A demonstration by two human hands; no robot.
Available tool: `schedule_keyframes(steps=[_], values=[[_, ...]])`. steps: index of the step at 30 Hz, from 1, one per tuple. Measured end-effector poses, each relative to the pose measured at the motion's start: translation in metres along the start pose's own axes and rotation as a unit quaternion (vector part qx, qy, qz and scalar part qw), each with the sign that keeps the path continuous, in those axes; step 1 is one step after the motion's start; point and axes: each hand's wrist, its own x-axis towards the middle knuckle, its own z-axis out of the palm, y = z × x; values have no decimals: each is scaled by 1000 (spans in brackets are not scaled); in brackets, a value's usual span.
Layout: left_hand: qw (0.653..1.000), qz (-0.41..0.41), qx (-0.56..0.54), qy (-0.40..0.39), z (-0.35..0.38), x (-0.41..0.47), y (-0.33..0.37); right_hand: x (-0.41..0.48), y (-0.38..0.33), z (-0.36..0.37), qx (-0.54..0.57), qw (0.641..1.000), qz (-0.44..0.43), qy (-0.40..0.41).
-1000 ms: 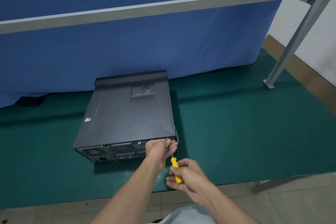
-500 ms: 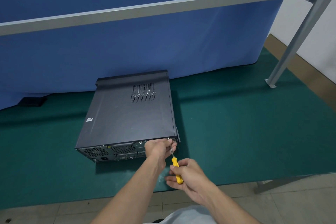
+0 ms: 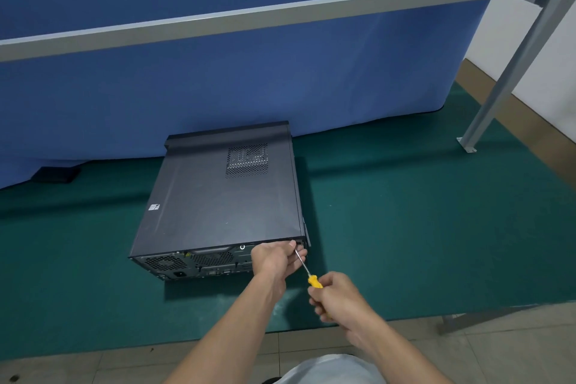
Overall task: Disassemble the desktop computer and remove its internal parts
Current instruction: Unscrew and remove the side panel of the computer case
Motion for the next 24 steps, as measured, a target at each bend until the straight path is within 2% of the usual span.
schedule_keyframes(steps=[2, 4, 6, 8, 12, 15, 18, 21, 24], values=[[999, 22, 33, -12, -2, 1, -3, 5, 3, -13, -75, 996, 1, 42], [994, 63, 87, -20, -3, 3, -4, 8, 0, -25, -145, 982, -8, 119], [983, 111, 142, -33, -2, 3, -3, 11, -10, -34, -144, 968, -42, 199], [962, 166, 208, -52, 2, 2, -1, 12, -23, -39, -98, 963, -95, 234], [891, 275, 348, -95, 13, -4, 7, 16, -47, -38, -66, 957, -171, 226], [817, 350, 443, -121, 21, -7, 13, 24, -53, -36, -41, 969, -154, 188], [767, 394, 488, -136, 29, -5, 20, 32, -56, -39, 38, 980, -121, 153], [745, 417, 496, -157, 36, 3, 25, 41, -60, -46, 94, 980, -101, 145], [753, 412, 492, -149, 44, 17, 29, 55, -65, -56, 92, 978, -98, 161]])
